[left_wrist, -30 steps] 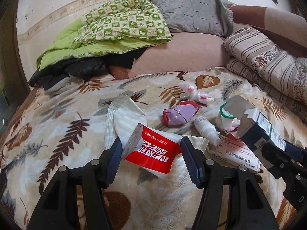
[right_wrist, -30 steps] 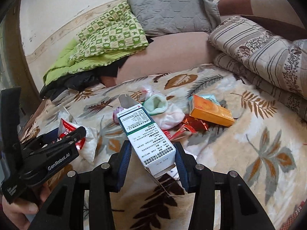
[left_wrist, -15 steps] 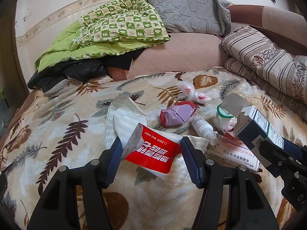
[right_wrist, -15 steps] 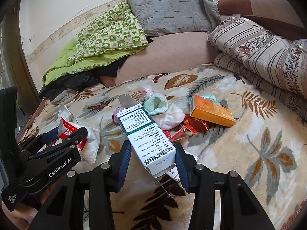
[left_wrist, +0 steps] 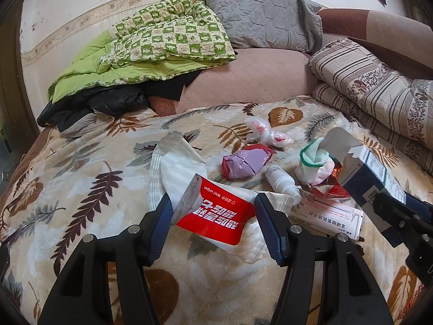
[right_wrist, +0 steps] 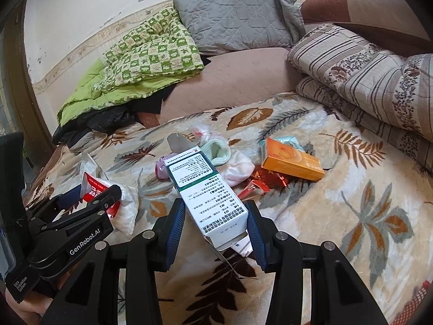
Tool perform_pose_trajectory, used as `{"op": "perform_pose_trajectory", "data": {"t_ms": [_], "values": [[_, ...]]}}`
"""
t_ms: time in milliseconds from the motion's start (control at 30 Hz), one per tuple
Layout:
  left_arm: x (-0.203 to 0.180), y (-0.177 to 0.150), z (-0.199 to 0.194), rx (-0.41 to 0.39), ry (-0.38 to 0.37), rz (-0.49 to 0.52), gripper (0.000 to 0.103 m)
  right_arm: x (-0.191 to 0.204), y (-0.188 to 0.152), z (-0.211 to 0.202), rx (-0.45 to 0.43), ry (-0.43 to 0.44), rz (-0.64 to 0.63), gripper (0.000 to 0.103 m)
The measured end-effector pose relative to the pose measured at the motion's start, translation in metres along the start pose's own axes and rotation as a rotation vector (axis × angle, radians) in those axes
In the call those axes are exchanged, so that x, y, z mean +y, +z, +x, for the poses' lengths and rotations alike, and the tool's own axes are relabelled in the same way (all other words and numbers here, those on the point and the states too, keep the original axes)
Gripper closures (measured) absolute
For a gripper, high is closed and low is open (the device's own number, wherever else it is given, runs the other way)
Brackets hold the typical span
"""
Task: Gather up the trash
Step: 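Lift and carry the packet and box toward the red wastebasket with both tools, then open both tools over the red wastebasket to drop packet and box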
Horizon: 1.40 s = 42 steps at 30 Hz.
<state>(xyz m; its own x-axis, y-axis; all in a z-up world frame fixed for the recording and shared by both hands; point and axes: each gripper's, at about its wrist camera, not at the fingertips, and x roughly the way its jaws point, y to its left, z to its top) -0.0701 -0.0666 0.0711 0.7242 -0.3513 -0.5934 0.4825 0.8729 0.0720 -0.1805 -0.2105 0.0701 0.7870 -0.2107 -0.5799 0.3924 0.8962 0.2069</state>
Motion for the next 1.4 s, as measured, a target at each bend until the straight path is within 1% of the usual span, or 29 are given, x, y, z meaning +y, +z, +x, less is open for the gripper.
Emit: {"op": "perform_pose_trajectory", "data": {"t_ms": [167, 467, 533, 667, 800, 933, 1033, 1100, 1233, 1333, 1400], "values": [[0.000, -0.005, -0.009, -0.001, -0.010, 0.010, 0.043, -0.007, -0.006, -0.016, -0.002, -0.030, 0.044, 0.054], [-0.006, -0.014, -0.024, -0.005, -0.043, 0.036, 0.043, -0.008, -0.031, -0.062, 0.000, -0.113, 0.093, 0.054], [-0.007, -0.014, -0.026, -0.006, -0.048, 0.040, 0.043, -0.007, -0.029, -0.073, -0.006, -0.125, 0.093, 0.054], [-0.008, -0.015, -0.028, -0.004, -0.081, 0.039, 0.043, -0.007, -0.021, -0.095, -0.051, -0.146, 0.089, 0.054], [-0.007, -0.018, -0.028, 0.007, -0.120, 0.042, 0.043, -0.012, -0.019, -0.093, -0.059, -0.128, 0.119, 0.054], [-0.012, -0.016, -0.029, 0.010, -0.202, 0.043, 0.043, -0.020, -0.023, -0.079, -0.028, -0.114, 0.145, 0.054], [-0.022, -0.018, -0.033, 0.021, -0.326, 0.075, 0.043, -0.031, -0.021, -0.082, -0.042, -0.109, 0.178, 0.054], [-0.032, -0.020, -0.040, 0.009, -0.378, 0.120, 0.043, -0.037, -0.019, -0.086, -0.051, -0.109, 0.200, 0.054], [-0.063, -0.027, -0.061, -0.012, -0.488, 0.218, 0.043, -0.059, -0.017, -0.102, -0.070, -0.117, 0.265, 0.054], [-0.097, -0.034, -0.078, -0.005, -0.582, 0.286, 0.043, -0.083, -0.019, -0.124, -0.088, -0.131, 0.318, 0.054], [-0.124, -0.038, -0.090, -0.002, -0.632, 0.333, 0.043, -0.106, -0.027, -0.144, -0.103, -0.151, 0.357, 0.054]]}}
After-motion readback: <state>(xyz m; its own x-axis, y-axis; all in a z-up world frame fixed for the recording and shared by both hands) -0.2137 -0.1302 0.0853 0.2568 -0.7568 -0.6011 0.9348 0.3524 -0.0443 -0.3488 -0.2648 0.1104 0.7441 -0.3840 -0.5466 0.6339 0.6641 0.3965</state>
